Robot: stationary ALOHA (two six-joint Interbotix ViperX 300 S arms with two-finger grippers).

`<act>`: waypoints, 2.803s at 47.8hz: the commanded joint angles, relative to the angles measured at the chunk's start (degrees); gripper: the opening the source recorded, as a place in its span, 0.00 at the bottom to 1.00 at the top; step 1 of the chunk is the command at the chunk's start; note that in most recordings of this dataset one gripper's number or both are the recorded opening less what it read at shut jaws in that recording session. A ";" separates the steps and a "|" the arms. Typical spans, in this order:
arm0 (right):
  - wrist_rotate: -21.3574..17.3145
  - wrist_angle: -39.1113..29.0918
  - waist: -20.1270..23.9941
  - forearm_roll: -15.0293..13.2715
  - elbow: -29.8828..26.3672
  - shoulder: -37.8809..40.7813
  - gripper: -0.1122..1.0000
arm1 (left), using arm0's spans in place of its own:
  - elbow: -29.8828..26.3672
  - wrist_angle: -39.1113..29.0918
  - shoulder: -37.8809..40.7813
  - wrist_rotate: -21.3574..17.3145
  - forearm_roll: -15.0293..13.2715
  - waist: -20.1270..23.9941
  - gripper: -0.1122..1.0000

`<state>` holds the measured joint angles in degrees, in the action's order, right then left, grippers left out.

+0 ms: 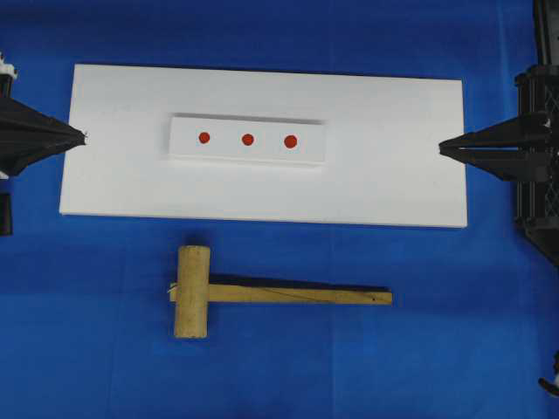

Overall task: Hit the mark with a hammer.
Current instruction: 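Move the right gripper to the wooden mallet handle and grasp it, then lift the mallet with the right gripper and swing it over the board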

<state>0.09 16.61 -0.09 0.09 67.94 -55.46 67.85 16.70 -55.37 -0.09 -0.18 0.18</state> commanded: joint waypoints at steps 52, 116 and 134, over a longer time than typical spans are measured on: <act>-12.92 3.34 15.73 4.75 -25.58 55.63 0.91 | 0.26 -0.79 0.62 0.35 -0.26 -0.09 0.10; -10.11 9.14 17.93 16.70 -33.84 73.74 0.19 | 1.32 -1.05 0.53 0.44 -0.26 -0.09 0.10; -7.29 0.26 14.41 16.70 -33.49 60.47 0.19 | 1.32 -2.81 0.35 0.44 -0.26 -0.09 0.10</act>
<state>-8.17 18.46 15.03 16.96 35.16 9.67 69.87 14.15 -55.20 0.26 -0.35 0.18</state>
